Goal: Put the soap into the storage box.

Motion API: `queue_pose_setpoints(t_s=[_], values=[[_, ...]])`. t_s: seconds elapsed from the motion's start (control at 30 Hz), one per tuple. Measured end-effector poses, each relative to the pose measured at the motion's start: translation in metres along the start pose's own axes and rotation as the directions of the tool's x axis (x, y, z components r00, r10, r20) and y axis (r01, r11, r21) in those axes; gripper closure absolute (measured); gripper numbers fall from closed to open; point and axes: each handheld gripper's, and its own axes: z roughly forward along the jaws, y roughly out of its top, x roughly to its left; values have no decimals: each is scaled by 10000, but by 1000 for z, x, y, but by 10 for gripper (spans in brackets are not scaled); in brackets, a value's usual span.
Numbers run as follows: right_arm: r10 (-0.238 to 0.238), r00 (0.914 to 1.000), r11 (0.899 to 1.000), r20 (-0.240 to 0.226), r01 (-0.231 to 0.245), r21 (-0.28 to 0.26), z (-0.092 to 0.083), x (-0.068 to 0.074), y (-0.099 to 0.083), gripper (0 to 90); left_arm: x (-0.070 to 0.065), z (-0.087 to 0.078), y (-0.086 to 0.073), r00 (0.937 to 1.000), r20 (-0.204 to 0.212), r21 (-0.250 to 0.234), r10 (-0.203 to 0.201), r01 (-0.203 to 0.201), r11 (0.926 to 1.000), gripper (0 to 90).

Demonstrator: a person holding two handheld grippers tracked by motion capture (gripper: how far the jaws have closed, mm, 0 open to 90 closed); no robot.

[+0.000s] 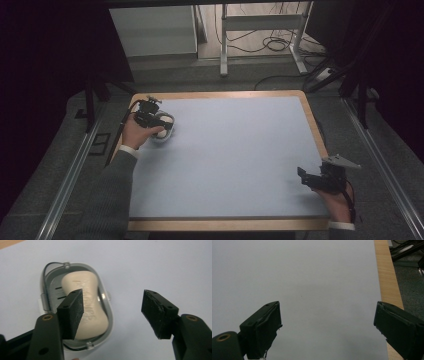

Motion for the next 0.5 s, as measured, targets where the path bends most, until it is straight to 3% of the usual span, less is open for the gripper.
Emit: queue_pose_setpoints(t_s=[0.27, 0.5], values=[[-67, 10000, 9999, -27, 66, -125, -2, 3, 1, 76, -21, -7, -15, 9971, 562, -337, 515, -496, 9982, 354], [-124, 9999, 9999, -46, 123, -91, -2, 4, 1, 76, -34, -9, -32, 9935, 811, -654, 800, -748, 9951, 351]])
